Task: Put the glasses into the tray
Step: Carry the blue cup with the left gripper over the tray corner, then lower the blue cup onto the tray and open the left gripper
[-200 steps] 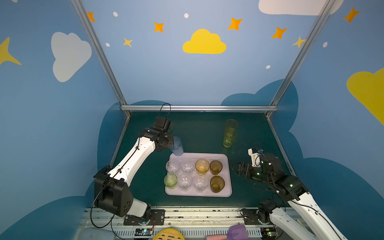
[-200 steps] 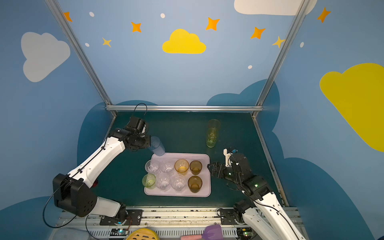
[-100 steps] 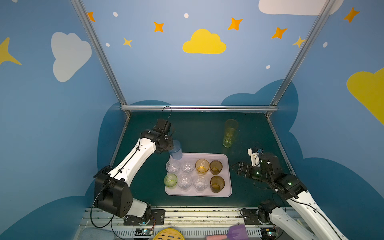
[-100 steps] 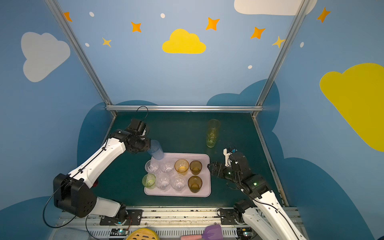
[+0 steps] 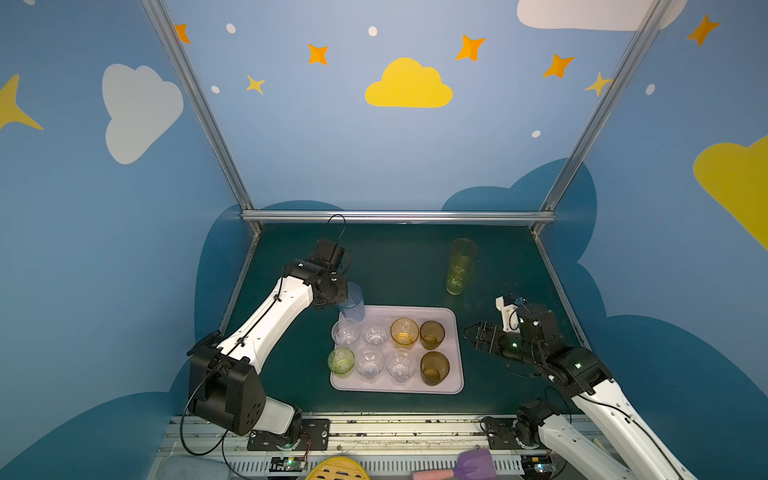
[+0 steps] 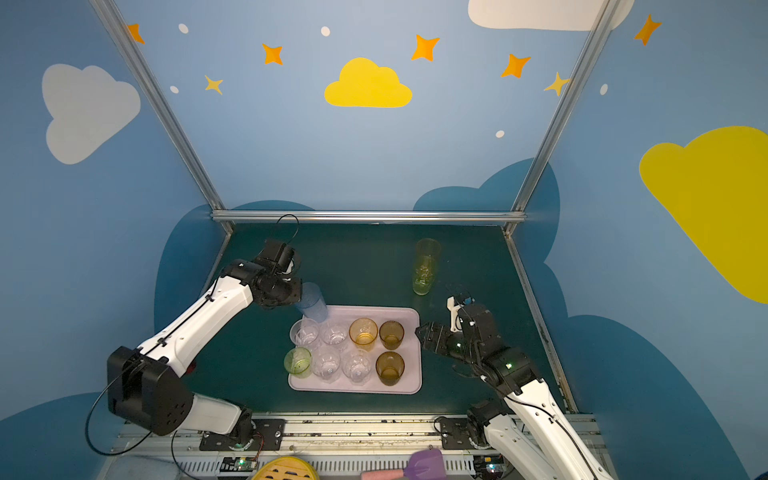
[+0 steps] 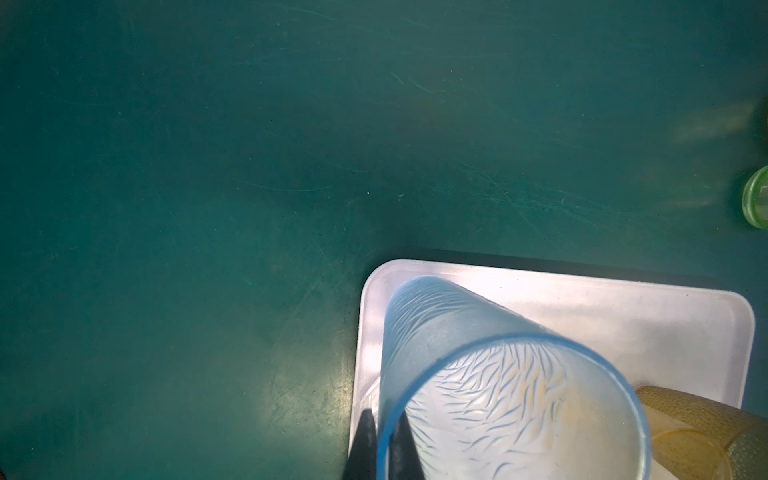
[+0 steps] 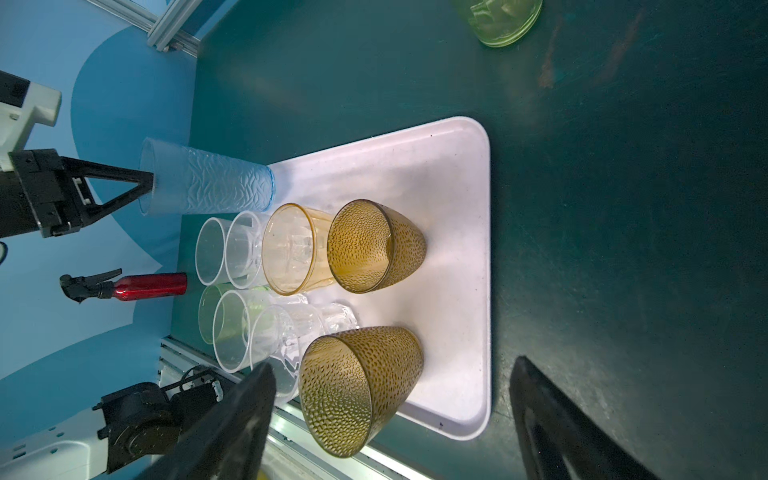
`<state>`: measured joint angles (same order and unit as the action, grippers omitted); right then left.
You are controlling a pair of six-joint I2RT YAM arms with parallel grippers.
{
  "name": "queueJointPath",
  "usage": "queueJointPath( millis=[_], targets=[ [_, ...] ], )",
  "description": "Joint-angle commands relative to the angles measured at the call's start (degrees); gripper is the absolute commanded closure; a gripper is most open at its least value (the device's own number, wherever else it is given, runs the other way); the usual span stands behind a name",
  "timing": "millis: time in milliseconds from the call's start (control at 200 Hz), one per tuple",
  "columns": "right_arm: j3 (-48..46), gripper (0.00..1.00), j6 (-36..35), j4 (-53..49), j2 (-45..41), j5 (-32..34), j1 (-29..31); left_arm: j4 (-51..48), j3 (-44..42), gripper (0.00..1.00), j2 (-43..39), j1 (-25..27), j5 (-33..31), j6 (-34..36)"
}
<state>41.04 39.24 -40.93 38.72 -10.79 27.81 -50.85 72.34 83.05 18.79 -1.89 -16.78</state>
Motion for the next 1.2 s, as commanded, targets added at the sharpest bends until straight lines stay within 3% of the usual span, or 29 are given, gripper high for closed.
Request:
queueJointPath(
  millis=[0, 1021, 1197],
  targets=[
    [1.30, 0.13, 0.39, -0.09, 0.30, -0.45, -0.39, -1.31, -0.06, 0.96, -0.34, 0.09, -0.88, -0.36],
    [0.22, 0.13, 1.41, 0.64, 0.07, -1.84, -1.53, -2.58, -1.34, 0.96, -0.97, 1.16, -2.28, -0.42],
    [0.18, 0.13, 1.54, 0.67, 0.10, -2.00, -1.75, -3.07, -0.45, 0.81, 0.05, 1.14, -2.40, -0.28]
  ],
)
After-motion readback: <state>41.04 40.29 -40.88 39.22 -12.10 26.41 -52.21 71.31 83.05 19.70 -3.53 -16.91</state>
